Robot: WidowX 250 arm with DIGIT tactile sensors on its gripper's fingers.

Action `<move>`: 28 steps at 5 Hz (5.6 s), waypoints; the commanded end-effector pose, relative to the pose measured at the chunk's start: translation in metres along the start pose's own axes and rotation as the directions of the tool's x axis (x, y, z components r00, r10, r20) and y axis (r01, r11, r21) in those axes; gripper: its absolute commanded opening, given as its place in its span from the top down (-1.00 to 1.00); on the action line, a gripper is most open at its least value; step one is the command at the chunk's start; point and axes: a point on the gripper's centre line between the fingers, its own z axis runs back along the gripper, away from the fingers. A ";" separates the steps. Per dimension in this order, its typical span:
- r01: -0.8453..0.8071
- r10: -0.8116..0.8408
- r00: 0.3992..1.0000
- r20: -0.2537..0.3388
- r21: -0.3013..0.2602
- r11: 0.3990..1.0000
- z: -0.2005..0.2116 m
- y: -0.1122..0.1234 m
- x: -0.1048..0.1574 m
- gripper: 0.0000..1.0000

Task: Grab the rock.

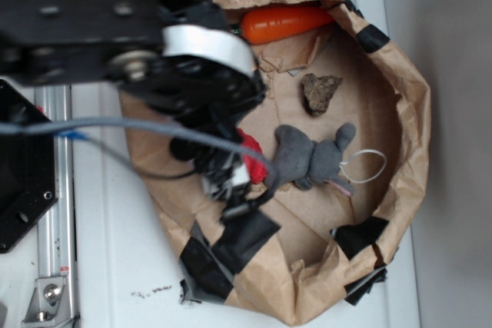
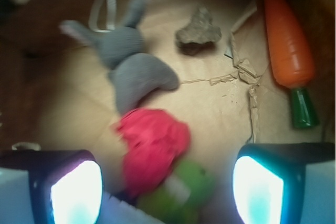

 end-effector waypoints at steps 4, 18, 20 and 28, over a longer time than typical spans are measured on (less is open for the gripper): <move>-0.045 0.045 0.997 0.063 -0.007 0.999 -0.045 0.020 0.075 -1.00; 0.798 -0.802 0.581 -0.138 -0.096 0.595 -0.003 0.000 0.042 -1.00; 0.926 -0.915 0.336 -0.225 -0.100 0.364 -0.038 0.009 0.034 -1.00; 0.837 -0.825 0.546 -0.147 0.064 0.543 0.036 -0.014 0.053 1.00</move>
